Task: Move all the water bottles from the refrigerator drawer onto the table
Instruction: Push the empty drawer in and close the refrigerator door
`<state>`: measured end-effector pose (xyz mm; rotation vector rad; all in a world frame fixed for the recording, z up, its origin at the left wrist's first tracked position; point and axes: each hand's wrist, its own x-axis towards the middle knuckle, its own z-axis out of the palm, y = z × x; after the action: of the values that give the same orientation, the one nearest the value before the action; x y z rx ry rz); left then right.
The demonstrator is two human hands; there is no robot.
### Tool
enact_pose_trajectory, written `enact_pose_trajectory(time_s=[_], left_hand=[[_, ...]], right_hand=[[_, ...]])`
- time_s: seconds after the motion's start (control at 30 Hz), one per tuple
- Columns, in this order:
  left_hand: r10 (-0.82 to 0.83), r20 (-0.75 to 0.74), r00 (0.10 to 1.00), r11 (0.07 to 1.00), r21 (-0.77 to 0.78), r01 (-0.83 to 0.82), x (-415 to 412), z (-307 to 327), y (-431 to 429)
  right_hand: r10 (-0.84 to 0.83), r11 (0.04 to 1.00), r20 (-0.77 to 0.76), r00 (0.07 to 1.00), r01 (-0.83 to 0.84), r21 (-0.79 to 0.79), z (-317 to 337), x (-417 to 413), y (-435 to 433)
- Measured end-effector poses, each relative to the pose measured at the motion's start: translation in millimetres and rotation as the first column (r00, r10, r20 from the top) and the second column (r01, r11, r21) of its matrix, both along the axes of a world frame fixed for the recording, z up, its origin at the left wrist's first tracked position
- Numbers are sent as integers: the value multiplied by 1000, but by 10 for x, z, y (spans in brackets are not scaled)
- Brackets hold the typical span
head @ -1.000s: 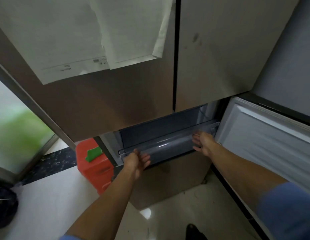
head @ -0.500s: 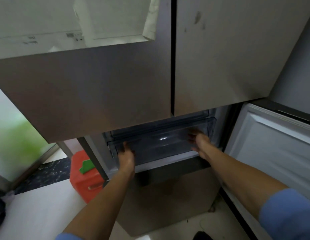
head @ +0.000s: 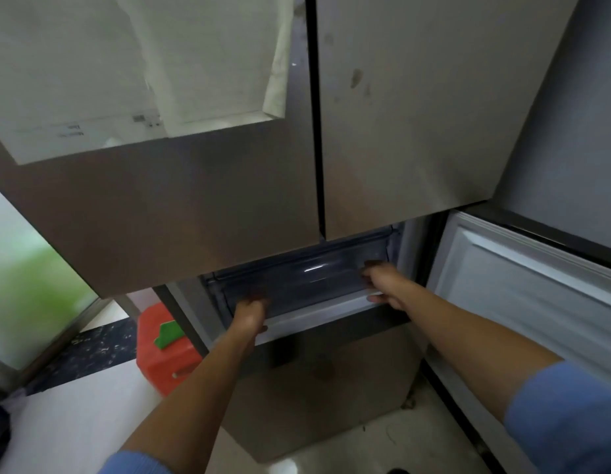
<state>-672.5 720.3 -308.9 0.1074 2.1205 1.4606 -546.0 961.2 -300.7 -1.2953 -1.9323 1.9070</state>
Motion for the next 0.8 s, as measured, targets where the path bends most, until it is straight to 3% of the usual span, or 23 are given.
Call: enact_pose_trajectory(time_s=[0.13, 0.27, 0.37, 0.47, 0.57, 0.7, 0.8], left_hand=[[-345, -217, 913, 906, -331, 264, 280, 235, -56], [-589, -325, 740, 761, -532, 372, 602, 604, 74], [-666, -374, 645, 711, -580, 398, 871, 851, 256], [-715, -406, 570, 680, -593, 431, 1198, 979, 410], [-752, -417, 510, 649, -606, 460, 1566, 1034, 528], [-764, -444, 468, 640, -615, 461, 2043, 1106, 633], [-756, -446, 480, 649, -611, 454, 2396, 1097, 616]], right_hand=[[15, 919, 158, 987, -76, 388, 301, 521, -10], [-57, 612, 226, 972, -145, 777, 940, 1206, 13], [-188, 426, 161, 969, -67, 902, 1361, 1705, 177], [-333, 338, 182, 925, -63, 939, 1584, 2258, 428], [-439, 378, 330, 835, -162, 912, 1655, 2837, 669], [-454, 587, 540, 709, -217, 780, 1507, 3453, 924], [-388, 626, 530, 754, -207, 752, 1390, 3677, 963]])
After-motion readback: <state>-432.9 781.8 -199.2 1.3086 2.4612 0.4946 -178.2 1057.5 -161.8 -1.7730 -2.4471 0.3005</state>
